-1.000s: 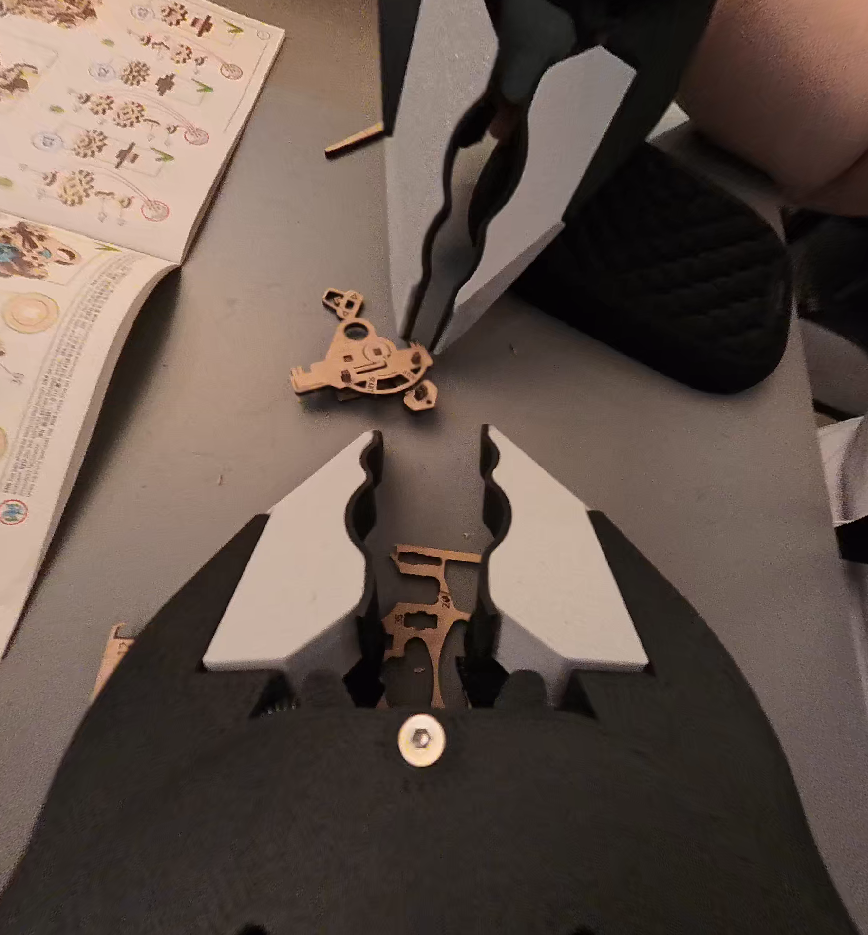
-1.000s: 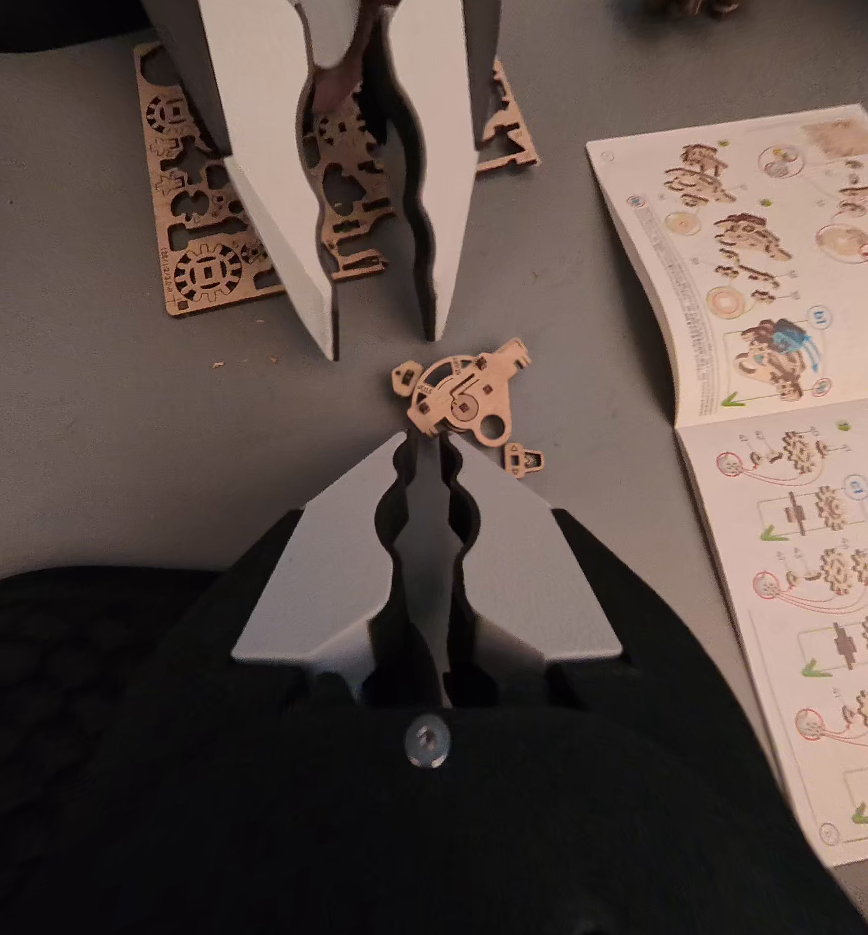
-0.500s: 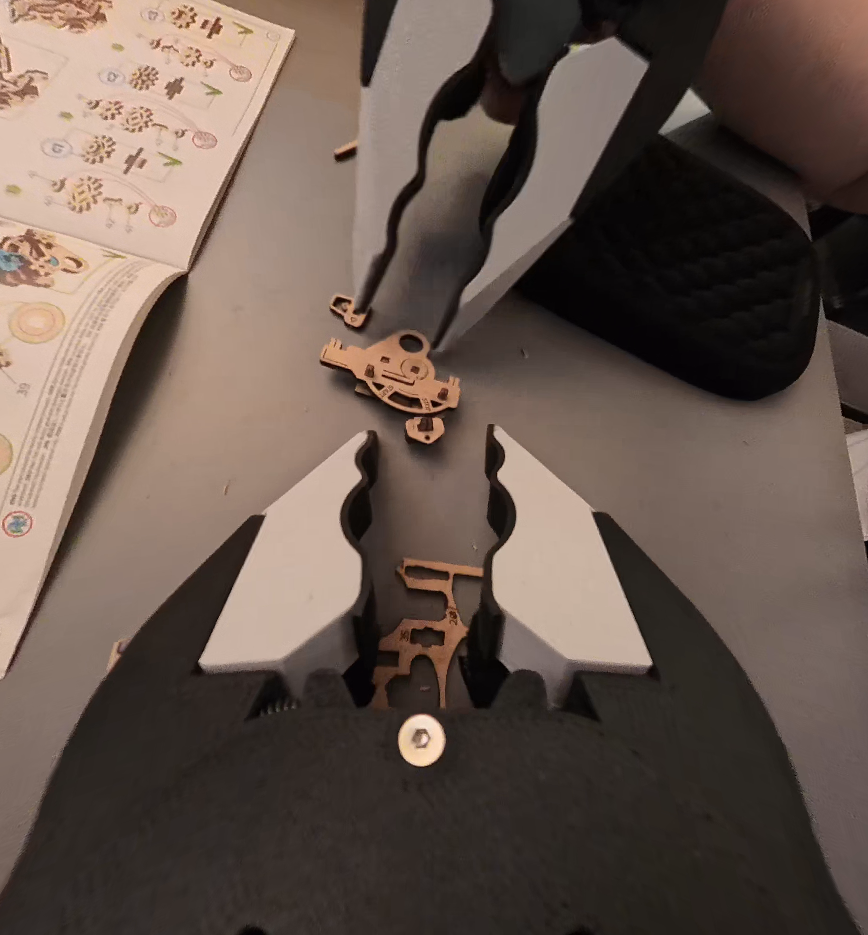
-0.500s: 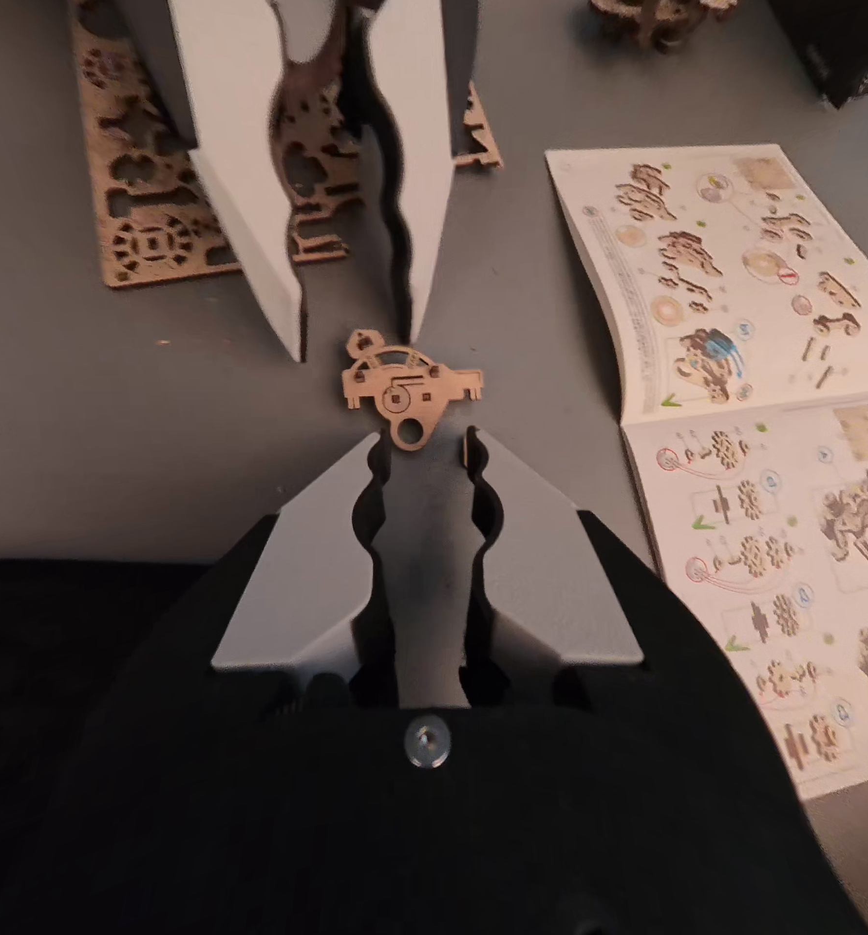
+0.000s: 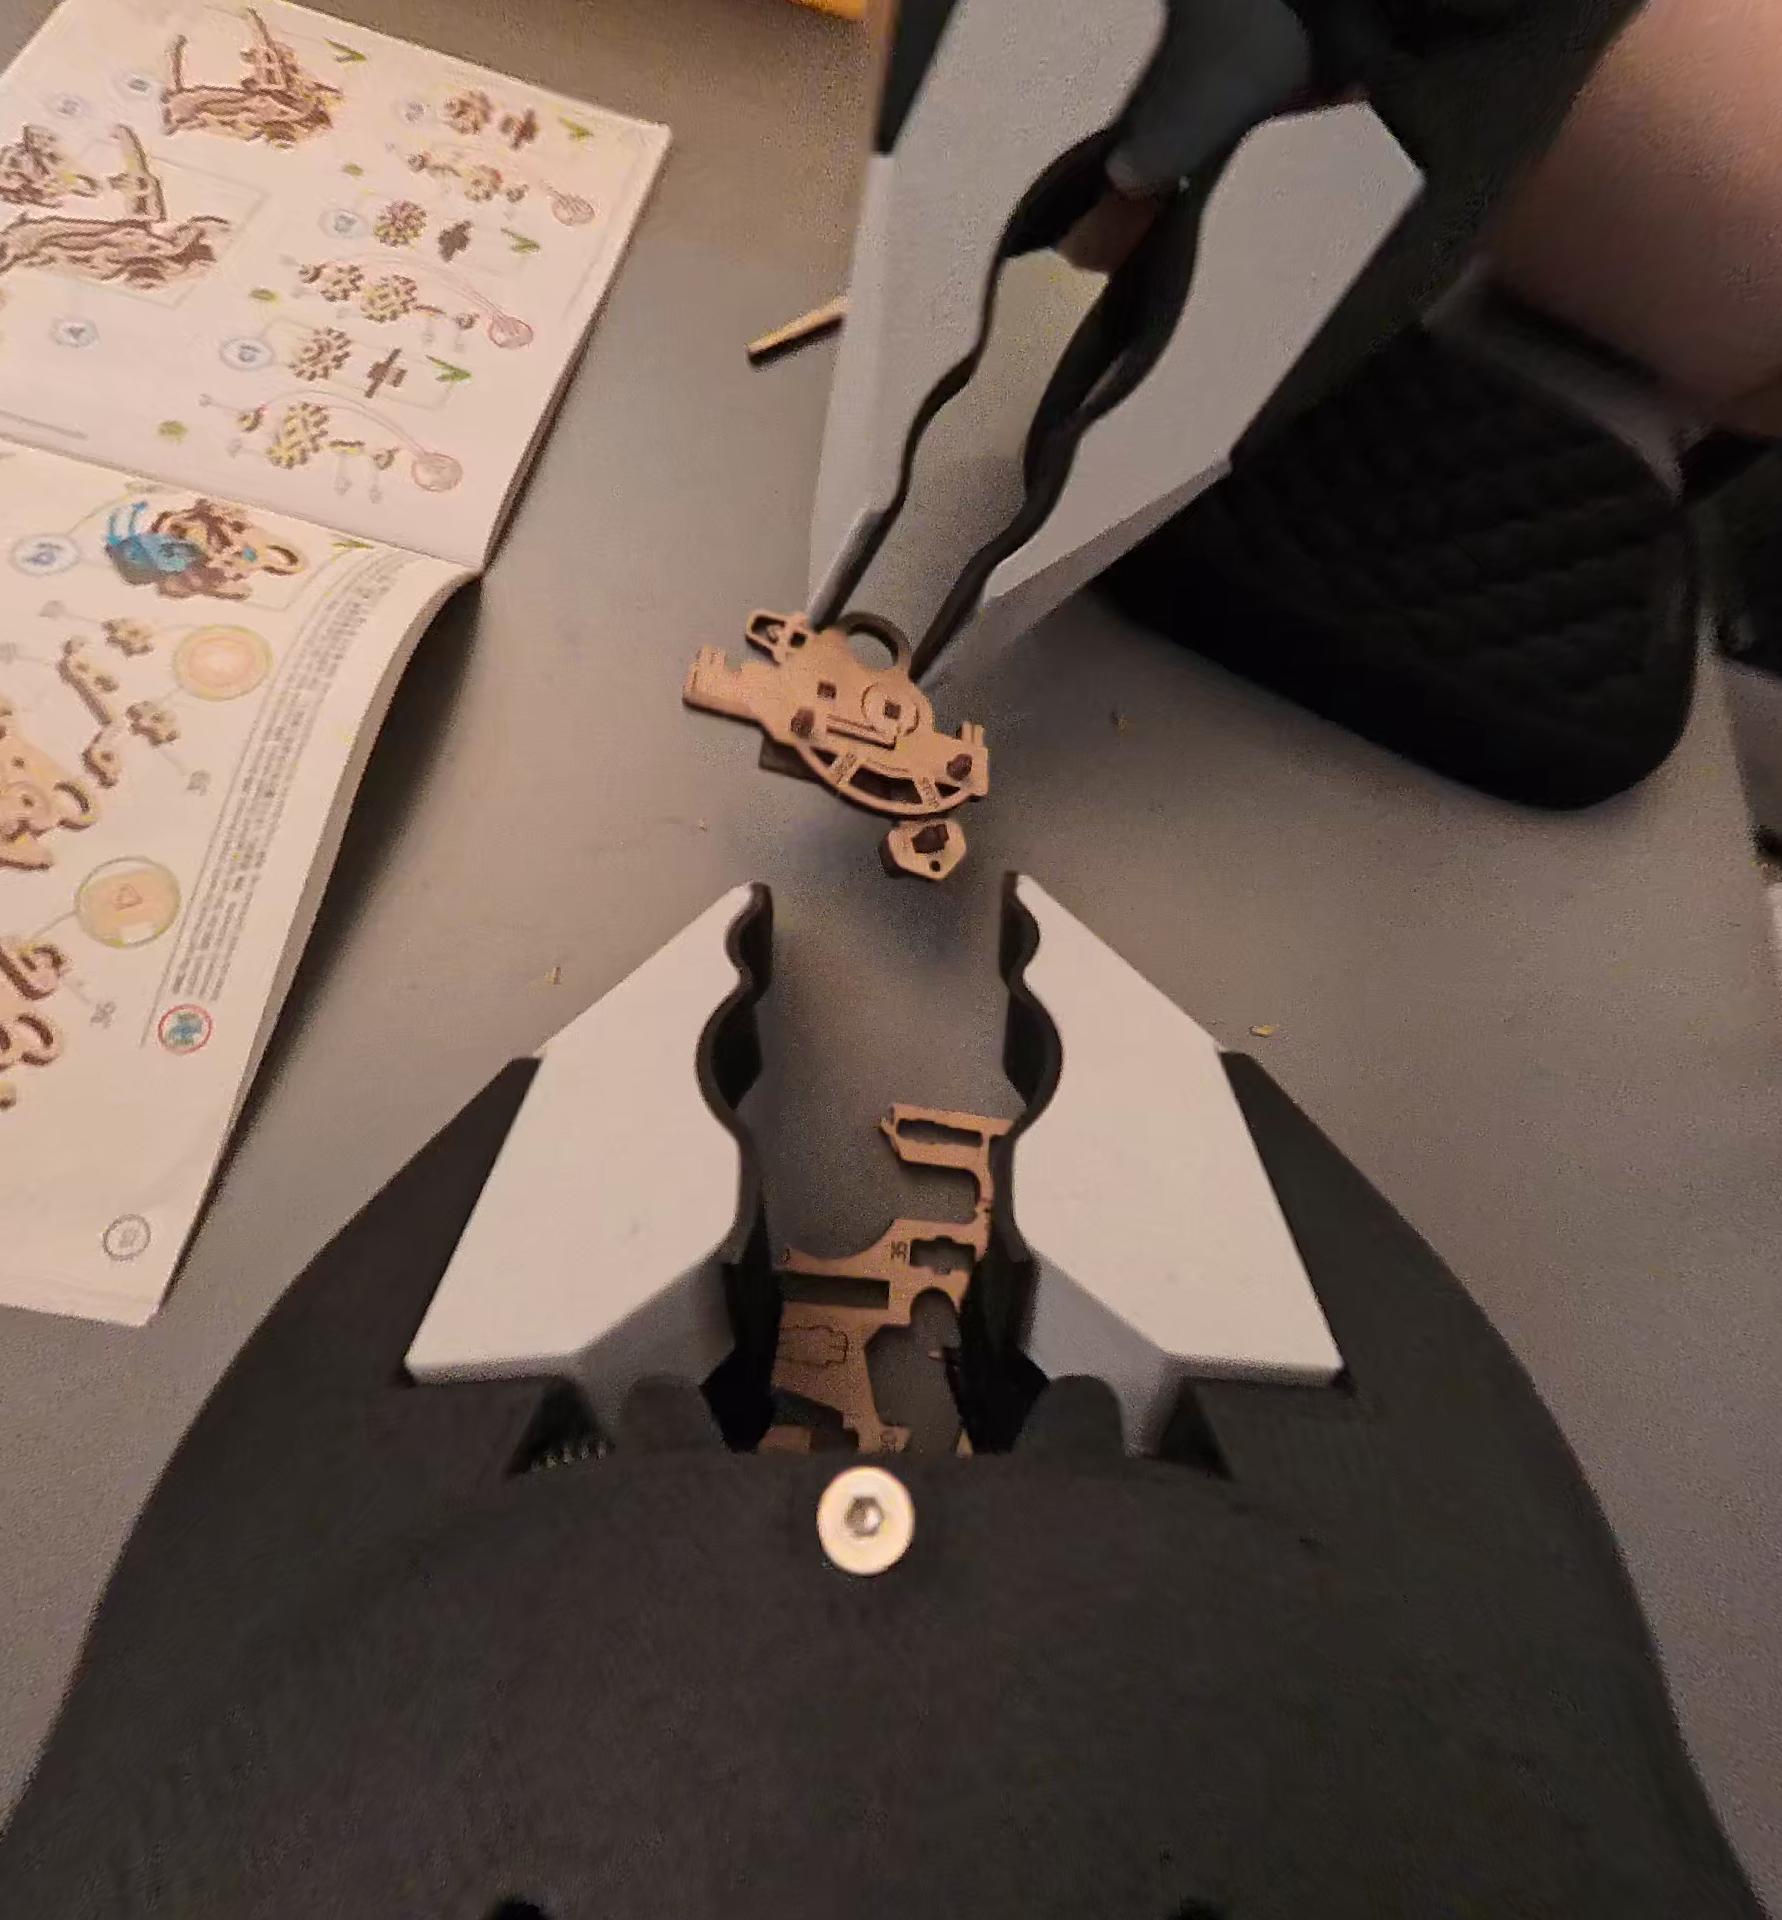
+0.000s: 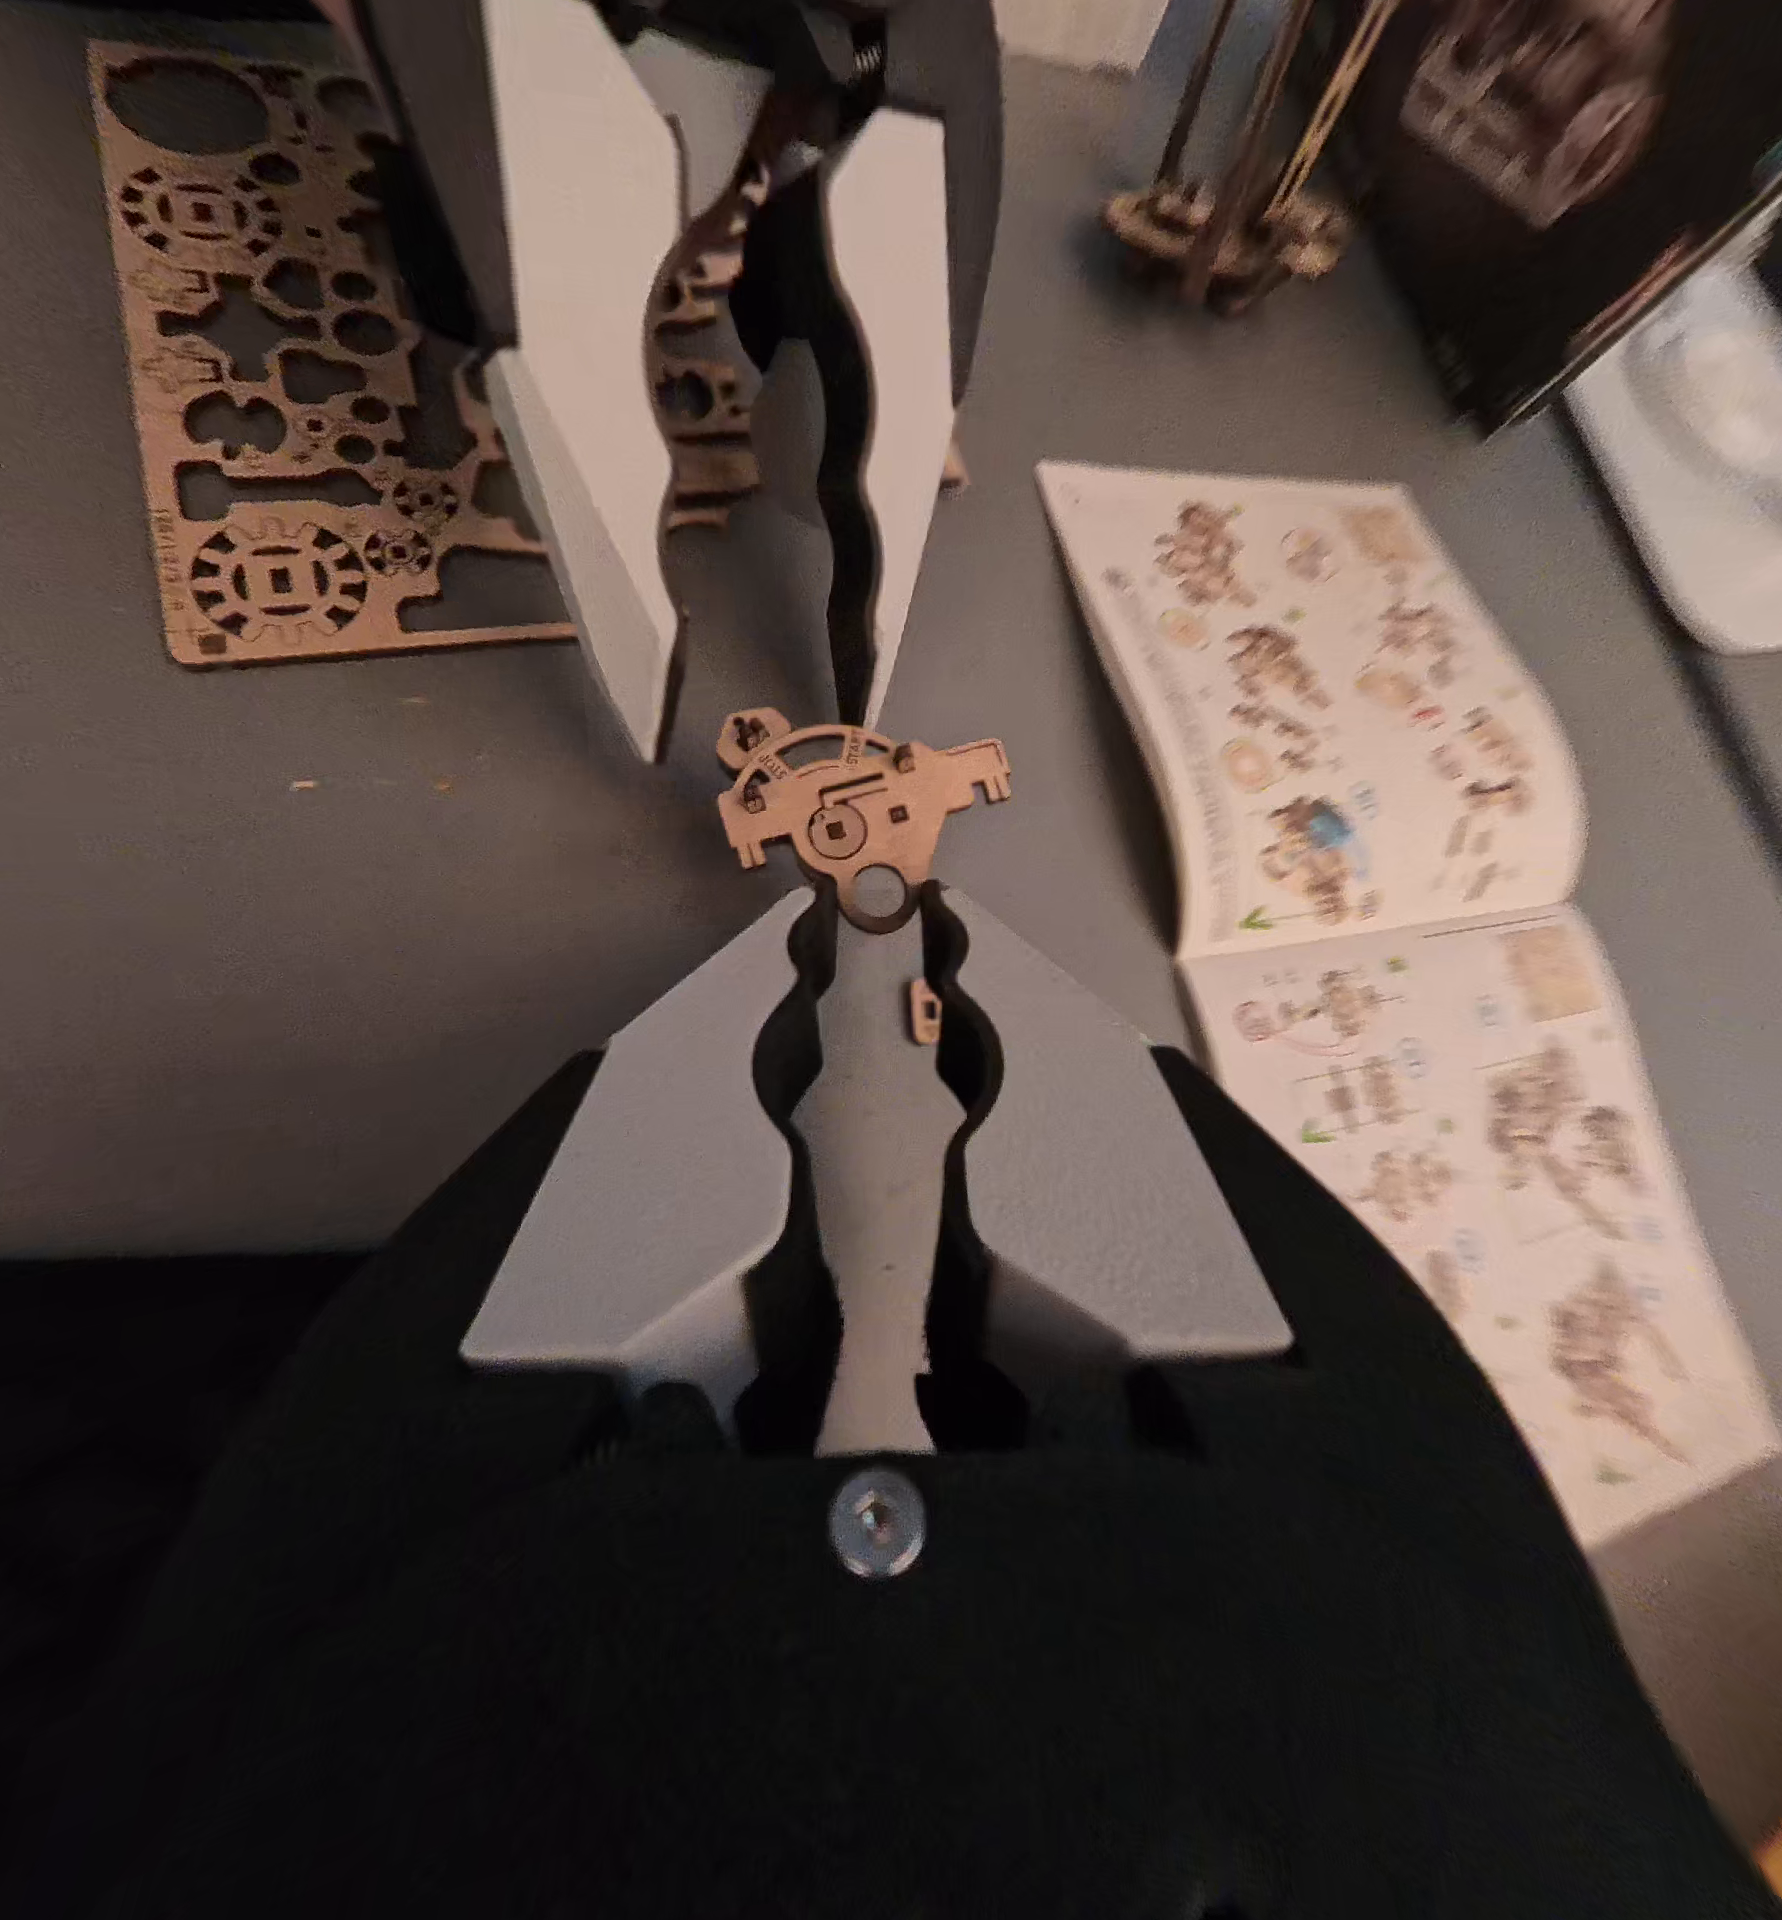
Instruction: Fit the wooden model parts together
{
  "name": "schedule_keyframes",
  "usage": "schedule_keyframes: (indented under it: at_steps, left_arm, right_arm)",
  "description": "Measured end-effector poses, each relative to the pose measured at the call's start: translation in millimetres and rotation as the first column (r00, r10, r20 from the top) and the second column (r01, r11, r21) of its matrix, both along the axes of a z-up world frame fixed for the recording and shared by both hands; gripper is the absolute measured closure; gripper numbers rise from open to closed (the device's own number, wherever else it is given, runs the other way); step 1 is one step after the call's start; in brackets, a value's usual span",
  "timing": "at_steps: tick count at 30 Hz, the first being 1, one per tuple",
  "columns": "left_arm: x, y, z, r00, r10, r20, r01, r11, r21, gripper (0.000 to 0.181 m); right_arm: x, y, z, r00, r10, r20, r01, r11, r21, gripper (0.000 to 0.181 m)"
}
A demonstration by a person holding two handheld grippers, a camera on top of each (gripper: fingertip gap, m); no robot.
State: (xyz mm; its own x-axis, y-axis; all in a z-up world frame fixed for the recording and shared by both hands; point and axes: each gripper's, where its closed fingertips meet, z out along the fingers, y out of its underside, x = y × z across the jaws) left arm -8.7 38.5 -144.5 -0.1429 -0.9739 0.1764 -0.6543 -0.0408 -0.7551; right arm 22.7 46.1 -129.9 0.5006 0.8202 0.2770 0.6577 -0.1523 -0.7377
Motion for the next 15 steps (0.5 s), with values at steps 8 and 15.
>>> schedule_keyframes:
  at_steps: [8,15]
  left_arm:
    - [8.4,6.0,49.6,0.97,0.103,0.22,0.0,0.906,-0.423,0.134]
    - [7.7,17.4,37.7,0.976,0.147,0.16,-0.068,0.905,-0.419,0.164]
  right_arm:
    - [-13.2,7.9,29.5,0.988,-0.091,0.123,0.05,0.952,0.302,0.167]
    - [-19.3,11.4,27.4,0.991,-0.116,0.065,0.093,0.954,0.286,0.167]
